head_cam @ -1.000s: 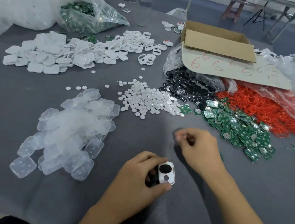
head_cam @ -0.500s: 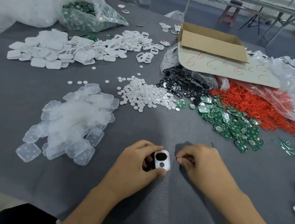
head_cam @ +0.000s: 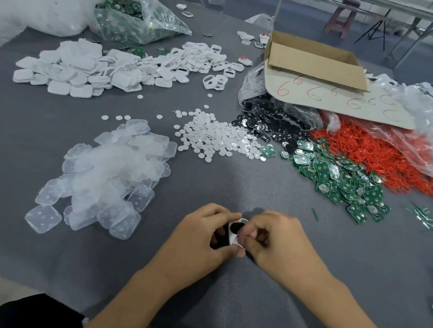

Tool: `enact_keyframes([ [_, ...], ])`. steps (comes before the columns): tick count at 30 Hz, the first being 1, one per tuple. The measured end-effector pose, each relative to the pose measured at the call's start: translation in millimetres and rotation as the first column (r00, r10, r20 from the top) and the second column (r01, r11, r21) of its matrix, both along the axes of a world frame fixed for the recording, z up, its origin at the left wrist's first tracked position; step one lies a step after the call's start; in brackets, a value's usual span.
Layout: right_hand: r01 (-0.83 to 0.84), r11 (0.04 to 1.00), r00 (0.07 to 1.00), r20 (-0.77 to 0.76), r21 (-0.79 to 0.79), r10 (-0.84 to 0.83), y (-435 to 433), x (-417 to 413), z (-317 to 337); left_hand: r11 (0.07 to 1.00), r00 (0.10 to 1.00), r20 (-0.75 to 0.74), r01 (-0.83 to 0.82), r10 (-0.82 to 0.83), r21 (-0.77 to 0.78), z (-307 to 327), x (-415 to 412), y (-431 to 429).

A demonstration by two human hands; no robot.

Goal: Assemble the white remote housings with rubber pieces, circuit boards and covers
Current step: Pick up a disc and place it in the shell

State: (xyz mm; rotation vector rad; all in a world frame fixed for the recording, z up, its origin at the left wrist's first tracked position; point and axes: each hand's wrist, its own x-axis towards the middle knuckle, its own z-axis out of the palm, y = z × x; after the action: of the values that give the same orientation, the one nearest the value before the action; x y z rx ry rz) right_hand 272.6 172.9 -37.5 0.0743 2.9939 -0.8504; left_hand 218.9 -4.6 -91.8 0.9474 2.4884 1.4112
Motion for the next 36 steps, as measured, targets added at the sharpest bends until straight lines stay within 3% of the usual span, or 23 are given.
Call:
enact_keyframes([
  [6, 0.04, 0.999, 0.988, 0.145, 0.021, -0.042, 0.2, -14.7, 12.5, 1.0, 0.999, 0.041, -0.007, 0.008, -0.004, 0.4, -0.4, 0.2],
  [10, -0.098, 0.982, 0.972, 0.226, 0.163, 0.059, -4.8, -30.1, 23.6, 1.0, 0.997, 0.075, 0.0, 0.0, 0.005, 1.3, -0.9, 0.7],
  [14, -0.268, 0.886, 0.94, 0.304, 0.378, 0.154, -19.3, -44.1, 29.0, 1.0, 0.998, 0.062, -0.012, 0.012, 0.006, 1.6, -2.7, 1.1],
  [16, -0.303, 0.861, 0.928, 0.332, 0.407, 0.169, -22.5, -47.3, 29.7, 1.0, 0.999, 0.048, -0.021, 0.022, -0.006, 1.7, -2.6, 1.2],
  [22, -0.276, 0.883, 0.944, 0.282, 0.38, 0.174, -19.4, -51.1, 30.3, 0.995, 0.978, 0.2, -0.068, 0.053, 0.073, 3.0, -1.0, 2.2],
  [27, -0.191, 0.959, 0.97, 0.189, 0.211, 0.151, -7.6, -45.8, 26.0, 0.993, 0.979, 0.195, -0.084, 0.067, 0.082, 2.8, 0.4, 1.2],
  [36, -0.14, 0.978, 0.989, 0.075, 0.154, 0.13, 2.9, -34.2, 15.8, 0.996, 0.99, 0.129, -0.069, 0.06, 0.062, 6.0, 2.3, 2.1],
])
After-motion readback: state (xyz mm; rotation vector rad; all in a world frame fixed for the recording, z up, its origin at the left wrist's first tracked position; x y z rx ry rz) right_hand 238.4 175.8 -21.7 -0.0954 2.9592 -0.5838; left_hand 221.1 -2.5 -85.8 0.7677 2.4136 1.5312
